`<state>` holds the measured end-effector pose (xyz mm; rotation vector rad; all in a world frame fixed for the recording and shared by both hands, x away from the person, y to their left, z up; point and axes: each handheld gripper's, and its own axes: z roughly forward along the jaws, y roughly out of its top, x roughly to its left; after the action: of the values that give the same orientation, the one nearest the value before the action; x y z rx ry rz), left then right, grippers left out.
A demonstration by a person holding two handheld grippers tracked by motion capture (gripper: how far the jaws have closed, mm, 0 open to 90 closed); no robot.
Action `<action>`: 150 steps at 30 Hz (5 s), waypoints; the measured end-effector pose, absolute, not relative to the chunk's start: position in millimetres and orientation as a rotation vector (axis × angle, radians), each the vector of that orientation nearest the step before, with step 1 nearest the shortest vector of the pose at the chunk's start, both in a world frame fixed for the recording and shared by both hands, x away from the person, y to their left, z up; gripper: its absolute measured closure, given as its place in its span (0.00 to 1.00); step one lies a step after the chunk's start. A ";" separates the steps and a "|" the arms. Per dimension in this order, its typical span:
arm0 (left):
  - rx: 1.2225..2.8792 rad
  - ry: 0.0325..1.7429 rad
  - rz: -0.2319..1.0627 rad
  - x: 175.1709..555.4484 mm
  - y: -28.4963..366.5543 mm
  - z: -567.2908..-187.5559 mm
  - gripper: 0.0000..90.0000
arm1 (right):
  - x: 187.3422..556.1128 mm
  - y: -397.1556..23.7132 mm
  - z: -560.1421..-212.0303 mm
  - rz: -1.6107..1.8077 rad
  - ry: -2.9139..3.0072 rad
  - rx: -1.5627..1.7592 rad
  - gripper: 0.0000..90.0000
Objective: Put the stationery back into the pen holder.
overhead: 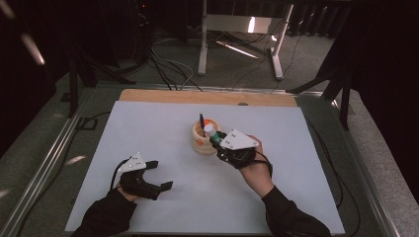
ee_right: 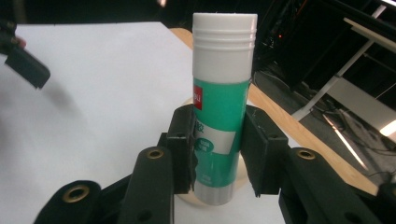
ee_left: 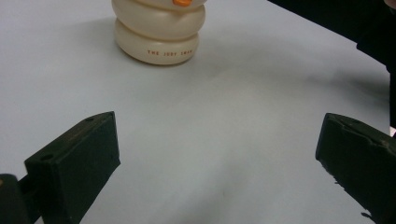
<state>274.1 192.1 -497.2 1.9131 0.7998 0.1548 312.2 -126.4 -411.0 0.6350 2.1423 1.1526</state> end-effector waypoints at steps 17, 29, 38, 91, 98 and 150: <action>1.908 0.793 0.145 274.1 192.5 -496.6 0.00 | 352.0 -128.0 -412.0 1.370 2.112 0.937 0.73; 1.899 0.795 0.139 274.6 193.3 -496.2 0.00 | 375.0 -121.0 -421.8 1.362 2.093 1.027 0.73; 1.894 0.794 0.136 275.3 194.2 -496.4 0.00 | 387.8 -111.9 -425.8 1.352 2.100 1.058 0.73; 1.891 0.789 0.131 275.8 194.4 -496.1 0.00 | 378.1 -134.3 -410.9 1.458 2.253 1.058 0.02; 1.885 0.784 0.130 275.7 194.8 -496.3 0.00 | 371.7 -154.0 -412.0 1.449 2.238 1.036 0.02; 1.875 0.762 0.130 273.2 196.4 -494.2 0.00 | 283.3 -276.6 -484.1 1.413 2.238 1.056 0.02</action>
<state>273.2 196.4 -494.2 1.8753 0.7622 0.1301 283.3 -276.6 -484.1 1.0559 2.2381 1.4128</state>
